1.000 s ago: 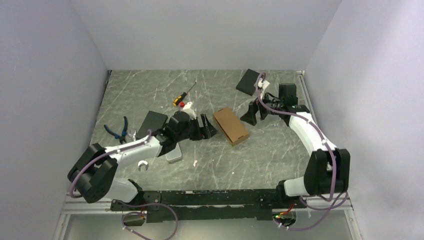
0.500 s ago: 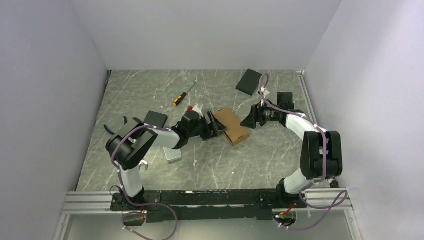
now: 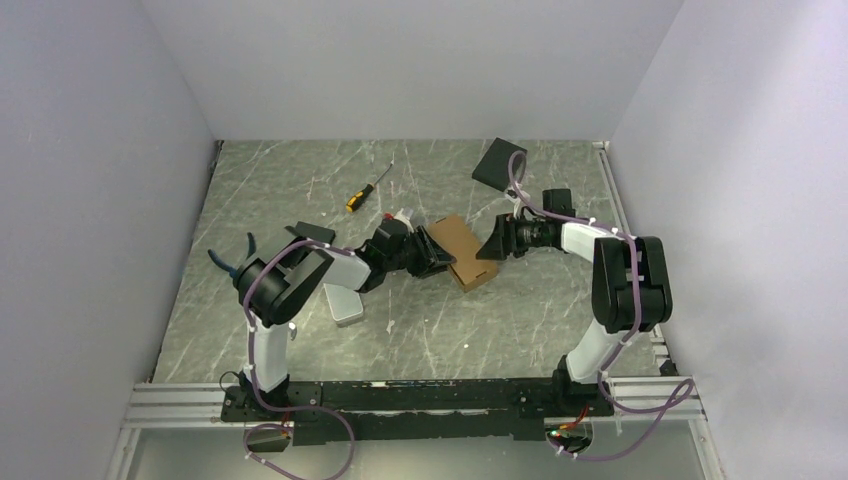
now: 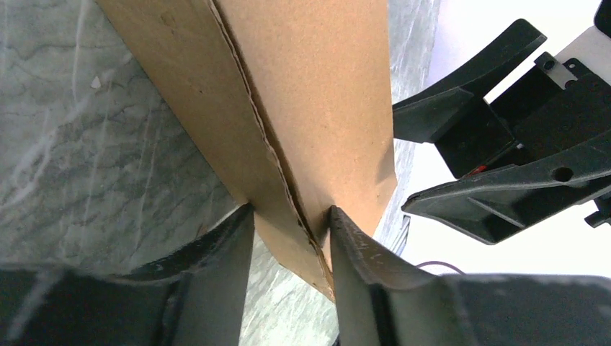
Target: Fold the paper box
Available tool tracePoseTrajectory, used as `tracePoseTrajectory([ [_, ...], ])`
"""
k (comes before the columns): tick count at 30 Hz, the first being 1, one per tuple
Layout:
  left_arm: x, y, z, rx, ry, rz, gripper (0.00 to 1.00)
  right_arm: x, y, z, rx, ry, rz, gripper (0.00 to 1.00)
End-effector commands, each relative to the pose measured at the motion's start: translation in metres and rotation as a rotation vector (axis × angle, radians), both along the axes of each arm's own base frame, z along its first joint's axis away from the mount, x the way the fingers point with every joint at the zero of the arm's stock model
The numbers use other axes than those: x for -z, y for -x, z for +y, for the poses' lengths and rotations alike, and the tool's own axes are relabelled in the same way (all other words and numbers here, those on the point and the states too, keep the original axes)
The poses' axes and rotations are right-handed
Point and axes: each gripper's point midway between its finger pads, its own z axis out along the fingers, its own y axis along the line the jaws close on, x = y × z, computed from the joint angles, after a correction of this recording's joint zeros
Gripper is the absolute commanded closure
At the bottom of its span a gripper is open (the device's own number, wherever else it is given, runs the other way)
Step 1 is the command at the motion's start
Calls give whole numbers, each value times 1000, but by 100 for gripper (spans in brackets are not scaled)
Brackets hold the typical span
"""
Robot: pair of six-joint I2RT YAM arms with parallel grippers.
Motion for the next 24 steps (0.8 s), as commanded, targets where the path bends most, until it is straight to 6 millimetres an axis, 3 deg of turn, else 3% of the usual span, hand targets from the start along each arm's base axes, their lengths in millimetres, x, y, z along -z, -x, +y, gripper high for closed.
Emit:
tracePoseTrajectory([
  [1, 23, 2, 8, -7, -49, 55, 59, -14, -12, 3, -17, -1, -62, 34],
  [4, 30, 3, 11, -3, -50, 71, 76, -29, -8, 7, -68, -35, -101, 33],
  [8, 37, 5, 19, -6, -34, 80, 88, -49, -5, 8, -104, -49, -169, 21],
  [14, 39, 11, 27, 15, -32, 55, 91, -47, -13, -1, -45, 5, -182, 11],
  [16, 40, 12, 28, 20, -35, 49, 91, -43, -16, -4, -5, 15, -162, 1],
  [24, 44, 15, 22, 46, 5, 50, 93, -26, -9, 16, 26, -36, -31, 0],
])
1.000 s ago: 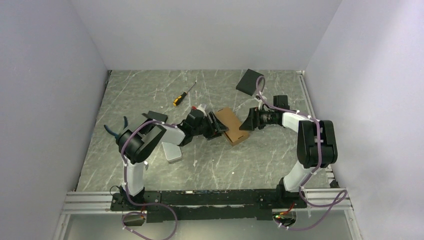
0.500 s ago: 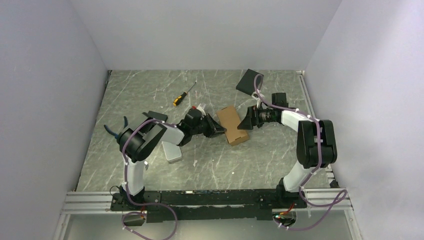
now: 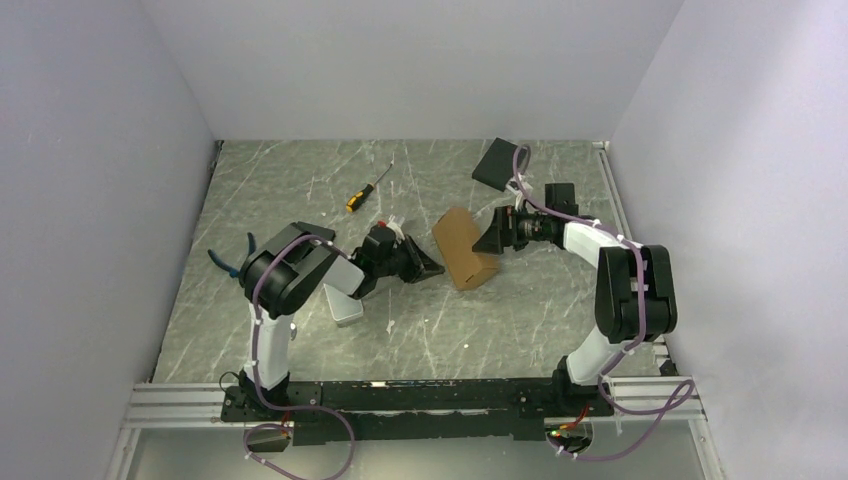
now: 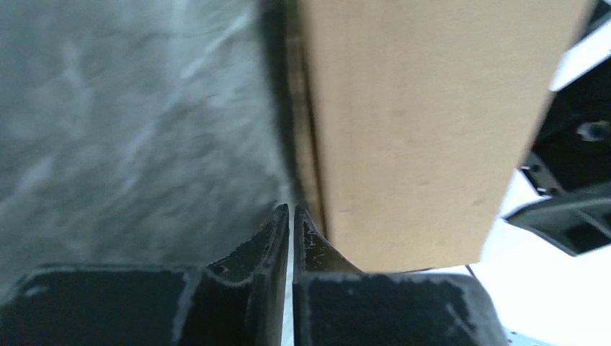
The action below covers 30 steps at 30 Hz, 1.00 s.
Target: Fold the paper box
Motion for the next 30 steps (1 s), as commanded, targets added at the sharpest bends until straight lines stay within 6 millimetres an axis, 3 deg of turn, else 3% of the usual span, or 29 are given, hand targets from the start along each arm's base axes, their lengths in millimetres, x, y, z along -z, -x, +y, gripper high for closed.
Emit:
tracePoseTrajectory([
  [1, 34, 12, 7, 19, -58, 48, 93, 6, -1, 16, 7, -13, 47, 0],
  [5, 31, 12, 6, 22, -44, 41, 93, 8, 3, 26, -28, 11, 44, 1],
  [9, 26, 13, 5, 26, -32, 27, 92, 4, -1, 24, -19, 65, -10, 4],
  [15, 3, 16, 12, 24, 6, -30, 89, 5, -9, 17, 16, 121, -39, 27],
  [19, -12, 22, 29, 1, -40, -68, 86, 0, -17, 10, 41, 191, -102, 37],
  [26, -55, 32, 66, -49, -193, -166, 79, -32, -26, 6, 16, 396, -339, 39],
  [30, -82, 44, 92, -82, -264, -228, 76, -37, -26, 3, -12, 541, -442, 39],
])
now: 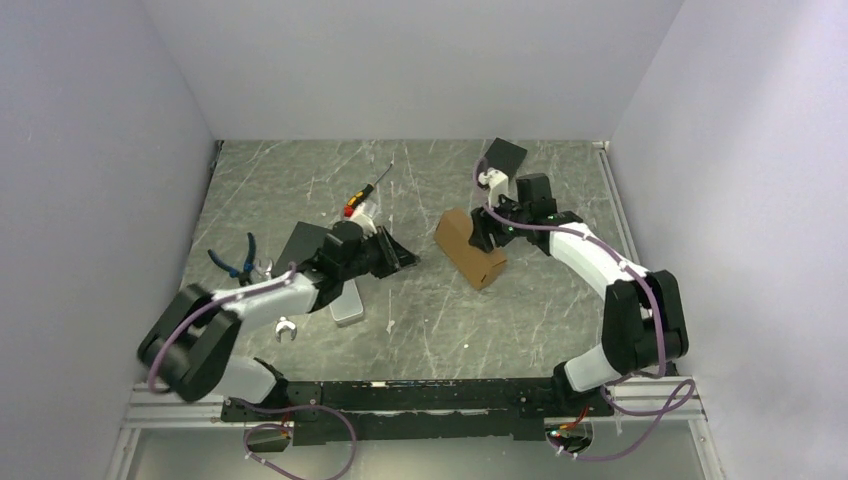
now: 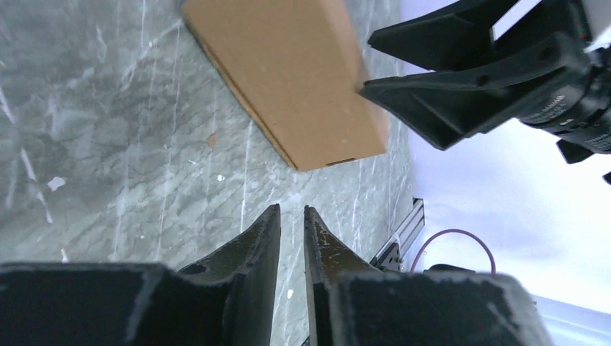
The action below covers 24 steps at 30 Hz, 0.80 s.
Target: Fold the paper box
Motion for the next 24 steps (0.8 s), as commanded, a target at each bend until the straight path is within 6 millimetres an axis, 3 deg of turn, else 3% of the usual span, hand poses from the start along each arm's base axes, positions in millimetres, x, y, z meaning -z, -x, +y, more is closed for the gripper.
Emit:
tracePoseTrajectory([
  [1, -7, 14, 38, -51, -153, -55, 75, -21, -13, -11, -25, 190, -182, 39],
  [5, -12, 32, 65, -95, -202, -72, 72, -8, 4, 6, -125, 158, -104, 39],
  [10, -15, 46, 83, -133, -210, -85, 69, -8, 34, 38, -297, 119, -96, 39],
  [18, -15, 54, 89, -132, -215, -85, 69, -6, 58, 55, -414, 161, -142, 39],
  [24, -13, 55, 88, -122, -212, -77, 69, -3, 95, 76, -587, 106, -108, 38],
])
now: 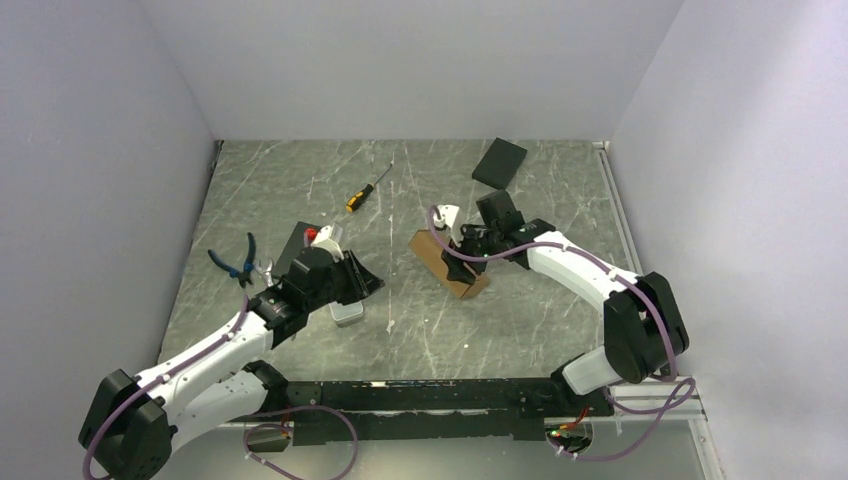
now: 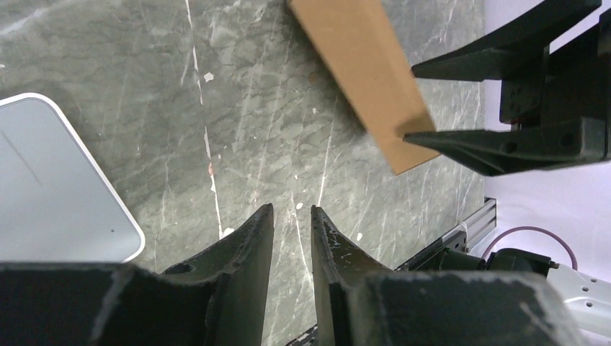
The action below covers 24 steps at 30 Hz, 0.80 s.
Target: Fold the paper box
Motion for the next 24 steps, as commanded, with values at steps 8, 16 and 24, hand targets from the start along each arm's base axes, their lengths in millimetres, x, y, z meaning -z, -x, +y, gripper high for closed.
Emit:
tracePoseTrajectory([
  [8, -7, 4, 2, 27, 2, -52, 51, -14, 46, 25, -260, -76, 42, 22],
  [16, -17, 14, -2, 76, 78, -111, 23, -58, 7, -28, -83, -190, -89, 0],
  [24, -37, 23, 19, 61, -34, -103, 44, -108, -26, -123, 326, -338, -237, 0],
])
